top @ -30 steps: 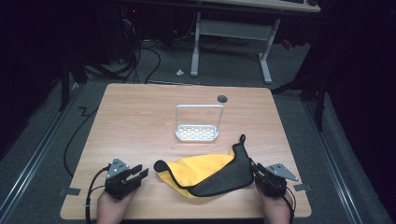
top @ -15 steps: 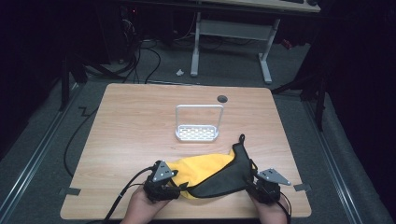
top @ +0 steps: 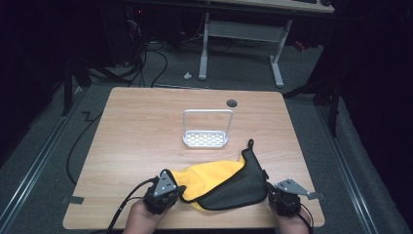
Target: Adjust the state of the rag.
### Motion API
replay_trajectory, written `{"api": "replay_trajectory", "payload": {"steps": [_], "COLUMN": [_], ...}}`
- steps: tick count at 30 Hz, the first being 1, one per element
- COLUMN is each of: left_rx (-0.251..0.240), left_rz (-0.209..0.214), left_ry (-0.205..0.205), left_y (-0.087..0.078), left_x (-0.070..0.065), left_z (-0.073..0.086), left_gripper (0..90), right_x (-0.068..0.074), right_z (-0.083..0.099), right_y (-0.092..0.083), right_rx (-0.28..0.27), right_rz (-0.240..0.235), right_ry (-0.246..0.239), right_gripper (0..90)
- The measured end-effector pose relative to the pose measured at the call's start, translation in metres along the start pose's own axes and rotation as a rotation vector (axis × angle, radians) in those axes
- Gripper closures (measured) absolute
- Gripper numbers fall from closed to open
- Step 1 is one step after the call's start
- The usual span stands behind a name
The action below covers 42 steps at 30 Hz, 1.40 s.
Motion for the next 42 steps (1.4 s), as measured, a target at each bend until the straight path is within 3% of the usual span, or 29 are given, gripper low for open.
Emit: {"api": "replay_trajectory", "payload": {"steps": [2, 4, 6, 8, 11, 15, 16, 17, 20, 24, 26, 28, 31, 33, 34, 35, 37, 38, 40, 42], "left_rx": [-0.02, -0.032, -0.053, -0.071, -0.051, 0.043, 0.066, 0.078, 0.051, -0.03, -0.041, -0.037, 0.024, 0.078, 0.08, 0.054, -0.028, -0.042, 0.0, 0.053], "left_rz": [-0.011, 0.014, 0.061, 0.098, 0.097, 0.085, 0.08, 0.078, 0.1, 0.107, 0.043, -0.018, -0.135, -0.186, -0.219, -0.227, -0.227, -0.188, -0.13, -0.031], "left_ry": [-0.004, -0.014, -0.013, 0.039, 0.114, 0.134, 0.135, 0.133, 0.097, 0.013, -0.009, -0.092, -0.211, -0.251, -0.257, -0.267, -0.248, -0.215, -0.173, -0.254], "left_y": [-0.006, -0.008, -0.007, -0.004, 0.01, 0.038, 0.042, 0.044, 0.038, 0.018, 0.011, 0.013, 0.026, 0.033, 0.031, 0.027, 0.015, 0.014, 0.021, 0.036], "left_x": [0.004, 0.001, -0.009, -0.024, -0.043, -0.049, -0.048, -0.047, -0.042, -0.02, 0.004, 0.038, 0.089, 0.106, 0.108, 0.106, 0.088, 0.074, 0.053, 0.047], "left_z": [-0.003, -0.004, -0.006, -0.006, -0.006, -0.002, -0.001, 0.0, -0.004, -0.023, -0.033, -0.042, -0.039, -0.031, -0.029, -0.028, -0.027, -0.027, -0.022, -0.013], "left_gripper": [90.0, 90.0, 71.1, 56.0, 42.6, 40.7, 42.8, 51.1, 80.7, 84.1, 84.6, 84.5, 79.9, 69.5, 65.2, 61.9, 61.0, 62.7, 64.0, 60.8], "right_x": [-0.007, -0.018, -0.025, -0.029, -0.027, -0.024, -0.024, -0.024, -0.026, -0.029, -0.03, -0.032, -0.035, -0.04, -0.042, -0.045, -0.047, -0.046, -0.043, -0.033], "right_z": [0.006, 0.013, 0.017, 0.017, 0.017, 0.017, 0.017, 0.017, 0.018, 0.018, 0.018, 0.019, 0.021, 0.023, 0.023, 0.023, 0.021, 0.018, 0.012, 0.007], "right_y": [-0.005, -0.008, -0.007, -0.005, -0.001, -0.001, -0.001, -0.001, -0.001, -0.001, -0.001, -0.001, -0.003, -0.006, -0.007, -0.008, -0.011, -0.013, -0.018, -0.018], "right_rx": [0.007, 0.019, 0.026, 0.022, 0.023, 0.022, 0.022, 0.023, 0.024, 0.031, 0.035, 0.037, 0.043, 0.043, 0.044, 0.042, 0.018, -0.002, -0.046, -0.072], "right_rz": [0.011, 0.029, 0.035, 0.033, 0.022, 0.016, 0.014, 0.014, 0.012, 0.013, 0.016, 0.017, 0.022, 0.029, 0.043, 0.062, 0.081, 0.09, 0.099, 0.06], "right_ry": [0.016, 0.041, 0.07, 0.093, 0.095, 0.088, 0.087, 0.087, 0.09, 0.098, 0.1, 0.103, 0.116, 0.138, 0.145, 0.151, 0.163, 0.157, 0.14, 0.104], "right_gripper": [88.0, 87.7, 87.5, 87.2, 86.9, 86.8, 86.8, 86.8, 86.9, 87.1, 87.2, 87.3, 87.2, 86.5, 84.2, 78.5, 71.6, 68.6, 66.8, 67.3]}}
Point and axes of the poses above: each handheld gripper's, and its own axes: y roughly forward along the jaws, z roughly out of its underside, x roughly to its left, the point moved 4 cm from there along y, roughly forward along the jaws, and after that the axes turned 3 degrees about y, right-handed, at the moved point
